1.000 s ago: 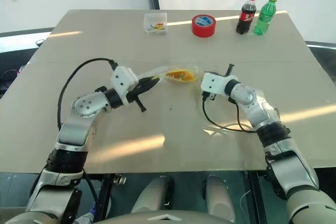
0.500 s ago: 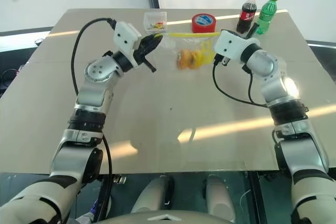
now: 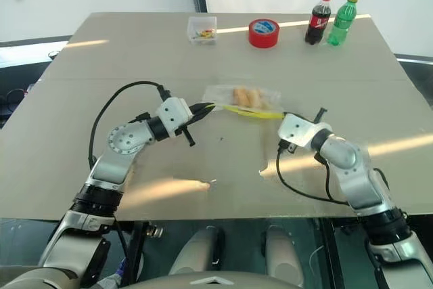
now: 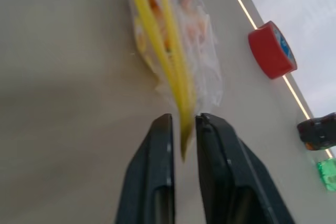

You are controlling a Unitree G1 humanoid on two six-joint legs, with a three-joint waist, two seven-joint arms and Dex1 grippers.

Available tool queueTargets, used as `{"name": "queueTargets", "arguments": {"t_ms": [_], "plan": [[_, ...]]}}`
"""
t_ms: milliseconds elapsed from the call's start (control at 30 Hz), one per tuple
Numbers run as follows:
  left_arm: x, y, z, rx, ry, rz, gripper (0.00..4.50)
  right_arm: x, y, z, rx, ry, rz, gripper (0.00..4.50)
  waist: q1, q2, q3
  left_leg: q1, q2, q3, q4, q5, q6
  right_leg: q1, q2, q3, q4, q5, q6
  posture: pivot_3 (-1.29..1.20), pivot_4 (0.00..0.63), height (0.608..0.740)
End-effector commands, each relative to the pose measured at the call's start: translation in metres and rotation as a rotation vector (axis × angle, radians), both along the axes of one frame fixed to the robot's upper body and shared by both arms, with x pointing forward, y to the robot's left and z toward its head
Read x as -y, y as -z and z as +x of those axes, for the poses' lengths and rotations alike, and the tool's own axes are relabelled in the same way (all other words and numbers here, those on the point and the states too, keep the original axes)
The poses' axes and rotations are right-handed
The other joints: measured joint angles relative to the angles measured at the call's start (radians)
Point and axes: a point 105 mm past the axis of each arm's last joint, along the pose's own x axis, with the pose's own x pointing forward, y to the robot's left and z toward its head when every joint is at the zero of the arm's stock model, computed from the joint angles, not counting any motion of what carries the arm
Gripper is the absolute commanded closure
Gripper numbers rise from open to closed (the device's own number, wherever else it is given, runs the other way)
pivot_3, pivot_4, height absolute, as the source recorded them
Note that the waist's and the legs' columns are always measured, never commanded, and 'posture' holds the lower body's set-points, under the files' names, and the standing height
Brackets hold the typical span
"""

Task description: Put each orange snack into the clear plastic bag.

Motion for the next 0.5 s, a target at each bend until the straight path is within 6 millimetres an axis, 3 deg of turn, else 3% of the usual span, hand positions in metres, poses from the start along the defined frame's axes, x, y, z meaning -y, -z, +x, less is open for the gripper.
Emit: {"name": "queueTargets", "arguments": {"t_ms": [33, 67, 200, 400, 500], "plan": [[0.001, -0.014, -0.005, 0.060, 0.018, 0.010, 4.50, 0.012, -0.020, -0.012, 0.027, 0.000, 0.004, 2.26, 0.000, 0.001, 0.000, 0.004, 0.000, 0.000, -0.001, 0.000, 0.000, 0.004, 0.000, 0.000, -0.001, 0.000, 0.000, 0.00, 0.150, 0.740], [0.001, -0.014, -0.005, 0.063, 0.020, 0.019, 4.50, 0.015, -0.020, -0.018, 0.013, -0.013, -0.028, 1.79, 0.000, 0.001, 0.000, 0.004, 0.000, 0.000, -0.001, 0.000, 0.000, 0.004, 0.000, 0.000, -0.001, 0.000, 0.000, 0.00, 0.150, 0.740], [0.001, -0.016, -0.007, 0.074, 0.025, 0.033, 4.50, -0.002, -0.040, -0.037, 0.003, -0.124, 0.089, 1.79, -0.005, 0.000, 0.000, 0.003, 0.000, 0.000, -0.001, 0.000, 0.000, 0.004, 0.000, 0.000, -0.003, 0.000, 0.000, 0.00, 0.150, 0.740], [0.004, -0.015, -0.010, 0.079, 0.042, 0.070, 4.50, -0.079, -0.063, -0.024, 0.150, -0.339, 0.047, 1.79, -0.011, 0.001, 0.000, 0.005, 0.002, 0.001, -0.001, 0.000, 0.000, 0.004, 0.002, 0.001, -0.003, 0.000, 0.000, 0.00, 0.150, 0.740], [0.005, -0.016, -0.011, 0.088, 0.043, 0.082, 4.50, -0.102, -0.067, -0.018, 0.175, -0.394, 0.030, 1.79, -0.003, 0.000, 0.000, 0.004, 0.001, 0.000, -0.001, 0.000, 0.000, 0.003, 0.002, 0.000, -0.003, 0.000, 0.000, 0.00, 0.150, 0.740]]}}
